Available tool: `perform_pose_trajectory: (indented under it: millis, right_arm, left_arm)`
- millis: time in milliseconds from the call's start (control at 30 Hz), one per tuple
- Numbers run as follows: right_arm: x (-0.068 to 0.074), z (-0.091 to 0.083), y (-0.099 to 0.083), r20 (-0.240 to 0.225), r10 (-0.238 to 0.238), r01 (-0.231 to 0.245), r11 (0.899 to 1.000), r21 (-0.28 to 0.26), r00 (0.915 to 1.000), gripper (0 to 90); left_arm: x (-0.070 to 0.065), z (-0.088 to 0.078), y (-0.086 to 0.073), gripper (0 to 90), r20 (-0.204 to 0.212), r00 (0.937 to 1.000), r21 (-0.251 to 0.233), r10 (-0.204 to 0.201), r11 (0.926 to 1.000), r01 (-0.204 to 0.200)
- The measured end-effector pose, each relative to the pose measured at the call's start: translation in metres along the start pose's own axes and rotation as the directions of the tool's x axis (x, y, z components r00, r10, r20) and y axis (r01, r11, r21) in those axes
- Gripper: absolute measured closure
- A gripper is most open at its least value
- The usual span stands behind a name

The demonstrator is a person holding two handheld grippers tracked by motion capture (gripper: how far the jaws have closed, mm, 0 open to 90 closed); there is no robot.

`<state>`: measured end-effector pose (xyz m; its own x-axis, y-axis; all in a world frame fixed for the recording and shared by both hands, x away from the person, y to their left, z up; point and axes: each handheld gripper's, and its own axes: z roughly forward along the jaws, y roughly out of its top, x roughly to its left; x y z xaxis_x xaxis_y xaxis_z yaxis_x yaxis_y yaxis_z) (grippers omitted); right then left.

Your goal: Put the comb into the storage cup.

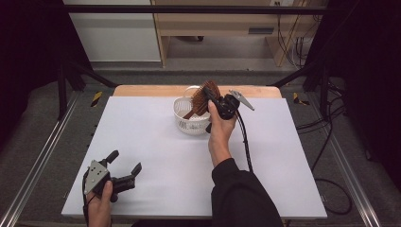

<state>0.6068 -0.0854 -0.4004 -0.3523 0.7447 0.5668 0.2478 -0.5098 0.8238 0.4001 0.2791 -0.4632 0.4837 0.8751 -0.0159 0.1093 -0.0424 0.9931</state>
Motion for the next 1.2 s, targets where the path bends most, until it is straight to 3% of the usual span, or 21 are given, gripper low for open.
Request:
perform_pose_trajectory:
  millis: [800, 1200]
  right_arm:
    - [-0.004, -0.003, 0.000, -0.018, -0.006, 0.007, 1.000, 0.019, 0.9998, 49.7]
    - [-0.013, -0.005, 0.003, -0.034, 0.006, -0.004, 0.999, 0.046, 0.9994, 48.6]
  left_arm:
    - [-0.001, 0.001, 0.000, 3.1, 0.003, 1.0000, 0.002, -0.001, 1.0000, 0.001]
    - [-0.001, 0.001, 0.000, 3.1, 0.004, 1.0000, 0.002, 0.000, 1.0000, 0.000]
